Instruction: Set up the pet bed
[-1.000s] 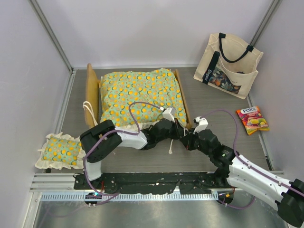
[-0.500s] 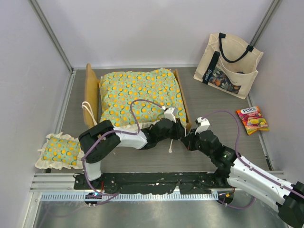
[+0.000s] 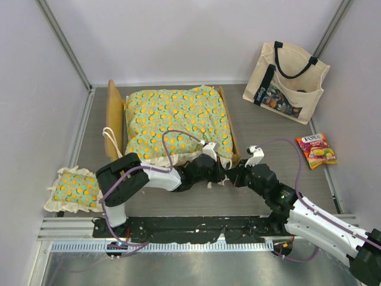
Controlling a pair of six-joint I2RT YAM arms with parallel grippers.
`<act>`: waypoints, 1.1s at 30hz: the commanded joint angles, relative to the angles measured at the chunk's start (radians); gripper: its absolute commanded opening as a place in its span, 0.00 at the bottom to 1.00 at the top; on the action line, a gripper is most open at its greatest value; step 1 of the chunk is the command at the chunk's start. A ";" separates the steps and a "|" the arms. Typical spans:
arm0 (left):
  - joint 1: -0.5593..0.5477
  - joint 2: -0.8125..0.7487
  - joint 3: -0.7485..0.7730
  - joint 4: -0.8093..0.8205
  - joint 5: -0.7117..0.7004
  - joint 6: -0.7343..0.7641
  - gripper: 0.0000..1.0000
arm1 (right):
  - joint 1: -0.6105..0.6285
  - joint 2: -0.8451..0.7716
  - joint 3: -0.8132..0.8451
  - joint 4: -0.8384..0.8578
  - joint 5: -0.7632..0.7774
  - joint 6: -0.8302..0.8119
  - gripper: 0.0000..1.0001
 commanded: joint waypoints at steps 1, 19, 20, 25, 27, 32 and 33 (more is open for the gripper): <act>-0.008 -0.069 0.016 -0.016 0.004 -0.003 0.00 | 0.003 -0.017 -0.011 0.088 0.001 0.024 0.01; 0.001 -0.076 0.003 -0.064 -0.027 0.011 0.26 | 0.003 -0.121 -0.014 -0.149 0.075 0.196 0.42; 0.004 -0.072 0.006 -0.061 -0.022 0.011 0.26 | 0.003 -0.133 -0.016 -0.149 0.072 0.202 0.42; 0.011 -0.046 0.030 -0.052 -0.010 0.012 0.21 | 0.003 -0.141 -0.017 -0.227 0.151 0.249 0.40; 0.012 -0.046 0.035 -0.056 -0.012 0.014 0.20 | 0.001 -0.123 -0.020 -0.245 0.162 0.279 0.34; 0.015 -0.047 0.035 -0.070 -0.019 0.018 0.21 | 0.003 -0.078 -0.013 -0.285 0.216 0.341 0.31; 0.015 -0.052 0.030 -0.071 -0.022 0.020 0.21 | 0.003 -0.077 -0.013 -0.296 0.227 0.346 0.32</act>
